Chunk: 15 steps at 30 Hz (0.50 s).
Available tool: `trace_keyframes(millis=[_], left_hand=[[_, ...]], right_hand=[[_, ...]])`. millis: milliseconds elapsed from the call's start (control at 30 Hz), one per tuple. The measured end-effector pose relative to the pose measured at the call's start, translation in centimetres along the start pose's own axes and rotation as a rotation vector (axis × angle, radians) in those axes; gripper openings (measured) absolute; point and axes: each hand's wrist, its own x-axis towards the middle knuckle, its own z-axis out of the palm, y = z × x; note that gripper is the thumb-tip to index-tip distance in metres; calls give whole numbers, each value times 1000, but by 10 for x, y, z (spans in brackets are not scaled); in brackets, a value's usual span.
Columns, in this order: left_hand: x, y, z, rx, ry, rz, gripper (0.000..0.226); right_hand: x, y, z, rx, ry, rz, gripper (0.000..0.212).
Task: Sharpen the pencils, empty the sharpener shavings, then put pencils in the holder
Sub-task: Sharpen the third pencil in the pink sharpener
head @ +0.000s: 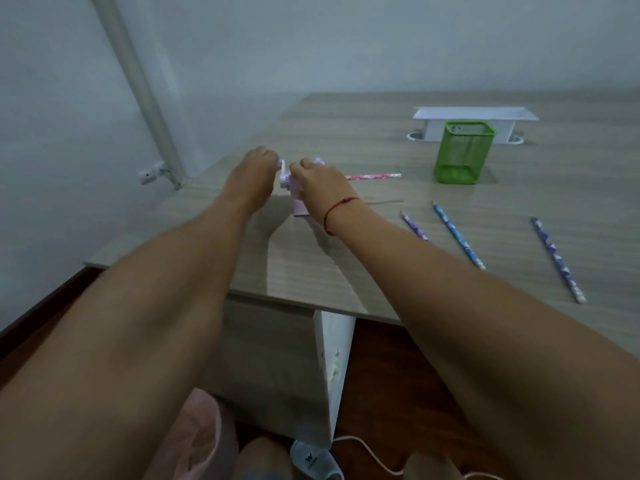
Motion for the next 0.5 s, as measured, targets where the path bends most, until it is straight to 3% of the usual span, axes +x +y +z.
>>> trace_keyframes(millis=[100, 200, 300, 400, 500], left_hand=[[-5, -5, -9, 0, 145, 80, 25], [-20, 9, -16, -72, 277, 29, 31], [-43, 17, -25, -36, 354, 88, 20], [-71, 20, -13, -78, 264, 150, 11], [-85, 30, -2, -246, 111, 51, 19]], right_hand=[[1, -4, -4, 5, 3, 21, 34], [0, -6, -6, 19, -13, 26, 32], [-2, -7, -6, 18, -26, 26, 33], [-4, -7, -6, 24, -25, 25, 35], [-5, -5, -5, 8, -26, 13, 36]])
